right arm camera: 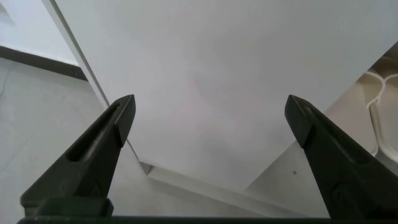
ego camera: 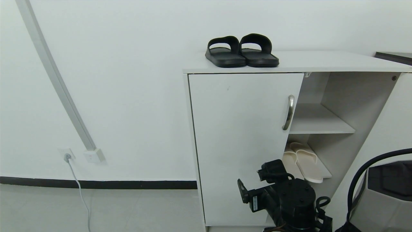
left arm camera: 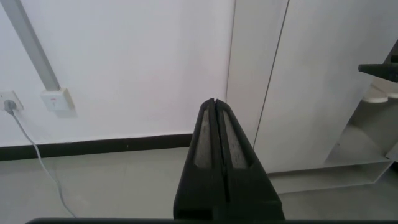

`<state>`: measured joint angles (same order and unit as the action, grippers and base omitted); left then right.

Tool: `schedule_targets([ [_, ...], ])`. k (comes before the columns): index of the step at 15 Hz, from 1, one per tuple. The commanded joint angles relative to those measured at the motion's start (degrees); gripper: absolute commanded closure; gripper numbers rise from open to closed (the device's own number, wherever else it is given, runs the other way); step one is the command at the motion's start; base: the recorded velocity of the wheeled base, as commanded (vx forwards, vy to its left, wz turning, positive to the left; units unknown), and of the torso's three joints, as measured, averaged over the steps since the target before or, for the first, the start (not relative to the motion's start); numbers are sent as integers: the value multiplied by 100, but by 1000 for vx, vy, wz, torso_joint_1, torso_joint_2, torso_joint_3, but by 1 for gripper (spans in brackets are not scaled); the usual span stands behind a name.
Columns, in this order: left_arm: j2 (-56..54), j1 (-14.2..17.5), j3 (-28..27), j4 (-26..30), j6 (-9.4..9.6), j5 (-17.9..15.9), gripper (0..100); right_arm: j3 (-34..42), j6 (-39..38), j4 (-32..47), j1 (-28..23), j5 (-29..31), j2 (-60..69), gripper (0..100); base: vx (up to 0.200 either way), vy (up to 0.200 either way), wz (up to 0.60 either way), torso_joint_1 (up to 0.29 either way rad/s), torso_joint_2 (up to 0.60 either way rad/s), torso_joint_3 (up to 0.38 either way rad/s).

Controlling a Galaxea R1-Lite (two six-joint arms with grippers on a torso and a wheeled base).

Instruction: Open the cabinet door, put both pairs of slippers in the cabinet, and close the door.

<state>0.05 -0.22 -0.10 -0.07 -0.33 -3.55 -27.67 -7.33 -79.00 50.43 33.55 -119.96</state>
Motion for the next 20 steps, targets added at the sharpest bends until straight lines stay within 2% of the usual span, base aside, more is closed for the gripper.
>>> schedule_targets([
  [1, 4, -4, 1, -1, -2, 3, 100, 7, 3, -11, 2, 3, -45, 0, 0, 0, 0, 0, 0, 0],
  [5, 4, -4, 1, -1, -2, -6, 100, 34, 3, -37, 10, -6, -37, 0, 0, 0, 0, 10, -74, -70],
  [13, 4, -4, 1, -1, -2, -6, 100, 43, 3, -46, 10, -6, -37, 0, 0, 0, 0, 85, -419, -330],
  [20, 4, -4, 1, -1, 15, -6, 100, 16, 65, -46, 2, -6, 51, 0, 0, 0, 0, 158, -475, -322],
])
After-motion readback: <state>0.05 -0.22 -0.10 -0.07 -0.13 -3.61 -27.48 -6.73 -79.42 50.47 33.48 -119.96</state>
